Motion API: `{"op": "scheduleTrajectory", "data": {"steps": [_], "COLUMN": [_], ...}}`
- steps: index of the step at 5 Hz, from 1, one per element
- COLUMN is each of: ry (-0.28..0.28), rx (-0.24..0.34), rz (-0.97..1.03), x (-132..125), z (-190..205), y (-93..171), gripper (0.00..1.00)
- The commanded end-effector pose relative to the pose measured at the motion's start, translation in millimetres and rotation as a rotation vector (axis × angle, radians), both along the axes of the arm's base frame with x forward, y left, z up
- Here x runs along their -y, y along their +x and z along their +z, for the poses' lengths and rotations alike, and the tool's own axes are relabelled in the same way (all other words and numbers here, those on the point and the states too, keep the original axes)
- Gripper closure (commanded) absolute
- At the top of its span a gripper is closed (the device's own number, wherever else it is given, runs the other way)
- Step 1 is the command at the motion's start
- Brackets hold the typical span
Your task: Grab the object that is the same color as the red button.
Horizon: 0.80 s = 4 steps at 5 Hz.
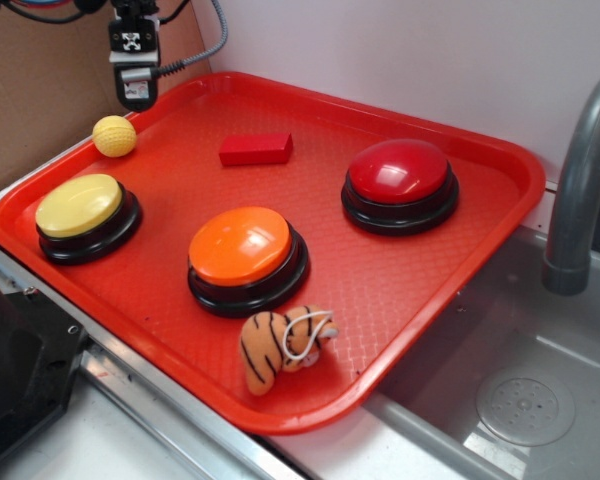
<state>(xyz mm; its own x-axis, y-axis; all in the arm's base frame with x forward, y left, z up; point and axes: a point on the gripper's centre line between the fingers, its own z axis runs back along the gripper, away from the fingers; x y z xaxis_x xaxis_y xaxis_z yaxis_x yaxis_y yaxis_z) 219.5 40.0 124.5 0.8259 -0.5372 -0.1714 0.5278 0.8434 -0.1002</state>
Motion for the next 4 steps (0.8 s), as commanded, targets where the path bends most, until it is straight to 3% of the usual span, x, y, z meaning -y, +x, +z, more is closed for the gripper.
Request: {"op": "scheduleTrajectory", "data": {"steps": [1, 2, 4], "ry": [0.070, 0.106, 0.149], "rx": [0.069, 0.099, 0.050], "rz": [-0.023, -0.064, -0.121], "x": [-13, -23, -27], "z": [-9, -19, -47], "y": [31, 59, 63], "gripper": [0.00, 0.00, 0.00]}}
